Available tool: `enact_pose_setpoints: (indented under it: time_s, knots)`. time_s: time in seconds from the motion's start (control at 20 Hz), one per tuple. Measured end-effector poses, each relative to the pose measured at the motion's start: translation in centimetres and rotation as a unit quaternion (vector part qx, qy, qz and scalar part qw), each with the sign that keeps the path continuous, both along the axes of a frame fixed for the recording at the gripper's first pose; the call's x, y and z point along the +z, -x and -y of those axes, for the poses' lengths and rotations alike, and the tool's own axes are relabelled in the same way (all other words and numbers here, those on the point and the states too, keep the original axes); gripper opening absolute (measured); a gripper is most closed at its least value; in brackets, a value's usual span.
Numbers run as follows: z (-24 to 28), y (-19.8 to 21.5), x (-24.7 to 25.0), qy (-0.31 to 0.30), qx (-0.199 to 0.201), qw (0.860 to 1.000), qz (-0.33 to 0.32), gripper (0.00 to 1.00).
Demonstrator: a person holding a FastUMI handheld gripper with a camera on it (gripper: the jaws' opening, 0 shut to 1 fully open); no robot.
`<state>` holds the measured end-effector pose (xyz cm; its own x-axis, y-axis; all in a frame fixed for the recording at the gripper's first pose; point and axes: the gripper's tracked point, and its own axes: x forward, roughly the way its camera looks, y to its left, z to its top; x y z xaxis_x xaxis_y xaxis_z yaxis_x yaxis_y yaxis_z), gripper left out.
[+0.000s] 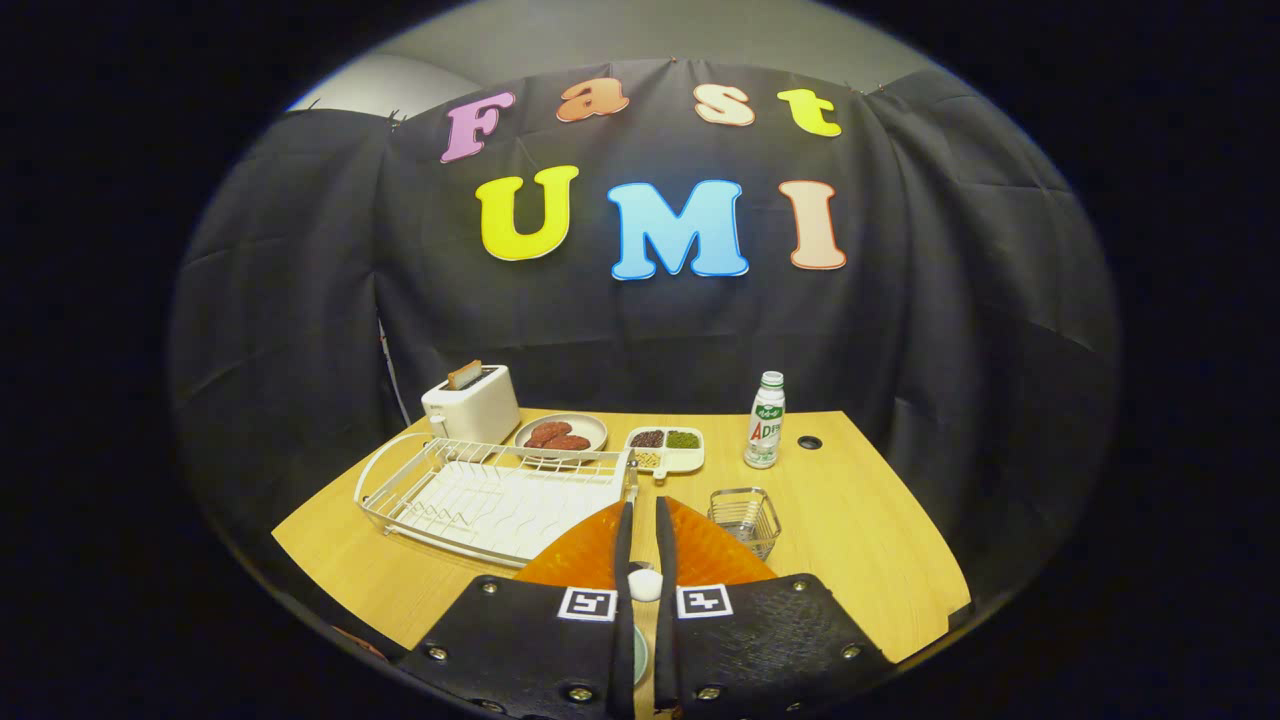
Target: Take the plate from the dish rack, then take the spoon from the basket and place it into the plate.
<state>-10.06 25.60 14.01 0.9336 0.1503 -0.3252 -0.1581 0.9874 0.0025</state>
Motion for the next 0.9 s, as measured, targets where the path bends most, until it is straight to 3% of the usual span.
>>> enact_pose_setpoints:
  time_s: [0.4, 0.9]
  knots:
    - [-3.4, 0.2, -4.0, 0.007, 0.042, 0.997, -0.064, 0.08]
    - [-9.8, 0.2, -8.6, 0.031, 0.147, 0.981, -0.12, 0.08]
